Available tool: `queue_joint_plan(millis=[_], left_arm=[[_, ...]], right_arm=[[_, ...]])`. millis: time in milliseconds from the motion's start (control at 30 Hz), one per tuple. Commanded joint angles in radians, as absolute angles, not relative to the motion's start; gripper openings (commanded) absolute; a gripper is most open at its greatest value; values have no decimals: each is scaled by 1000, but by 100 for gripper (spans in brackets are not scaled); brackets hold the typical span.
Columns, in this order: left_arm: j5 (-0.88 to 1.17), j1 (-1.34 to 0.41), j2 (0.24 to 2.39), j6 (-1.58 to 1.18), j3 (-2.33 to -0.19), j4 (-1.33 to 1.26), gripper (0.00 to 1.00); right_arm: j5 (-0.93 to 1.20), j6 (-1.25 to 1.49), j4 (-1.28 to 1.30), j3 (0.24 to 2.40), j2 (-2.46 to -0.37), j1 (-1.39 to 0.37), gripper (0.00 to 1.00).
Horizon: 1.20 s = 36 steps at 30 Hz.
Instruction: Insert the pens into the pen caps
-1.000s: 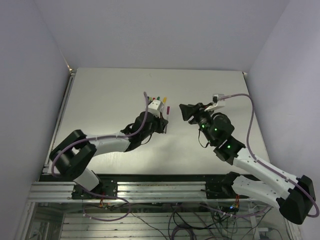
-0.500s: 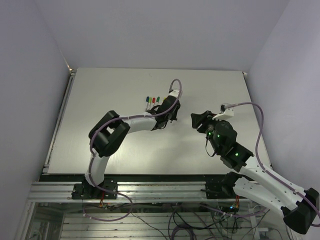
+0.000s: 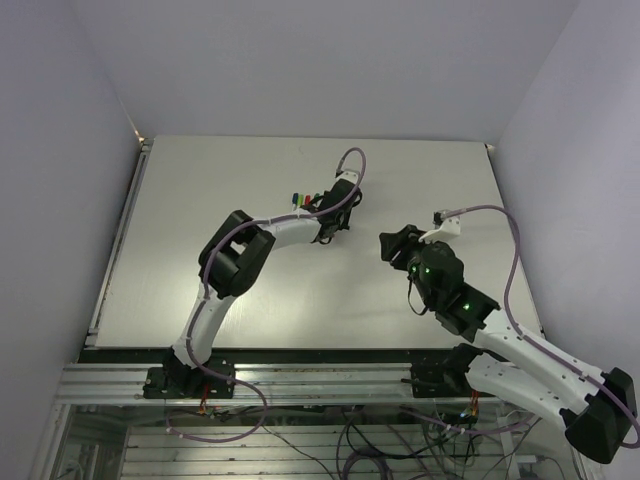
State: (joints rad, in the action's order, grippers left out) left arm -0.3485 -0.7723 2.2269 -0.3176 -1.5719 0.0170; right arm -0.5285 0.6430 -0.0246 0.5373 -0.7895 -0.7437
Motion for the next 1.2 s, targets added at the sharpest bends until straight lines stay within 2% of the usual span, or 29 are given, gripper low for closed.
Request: queue_joint_plan(millis=[0, 167, 300, 400, 533, 633, 867, 1167], left_arm=[[-369, -752, 2280, -317, -1618, 69, 7], [-347, -739, 2311, -319, -1643, 73, 7], [-358, -732, 2327, -320, -1666, 88, 13], [-359, -731, 2332, -320, -1681, 96, 20], [-365, -730, 2310, -316, -1682, 96, 36], [-359, -730, 2288, -316, -1671, 84, 44], [-330, -730, 2206, -324, -1629, 47, 45], [-251, -730, 1990, -336, -1497, -30, 45]], right_arm=[[-532, 662, -30, 524, -798, -747, 47], [-529, 667, -35, 518, -807, -747, 46], [-527, 673, -32, 515, -823, -747, 46], [-523, 675, -37, 511, -829, -747, 46], [-522, 670, -42, 508, -827, -747, 46], [-520, 665, -48, 504, -818, -747, 46], [-524, 657, -50, 501, -801, -748, 46], [-617, 635, -7, 511, -778, -744, 45]])
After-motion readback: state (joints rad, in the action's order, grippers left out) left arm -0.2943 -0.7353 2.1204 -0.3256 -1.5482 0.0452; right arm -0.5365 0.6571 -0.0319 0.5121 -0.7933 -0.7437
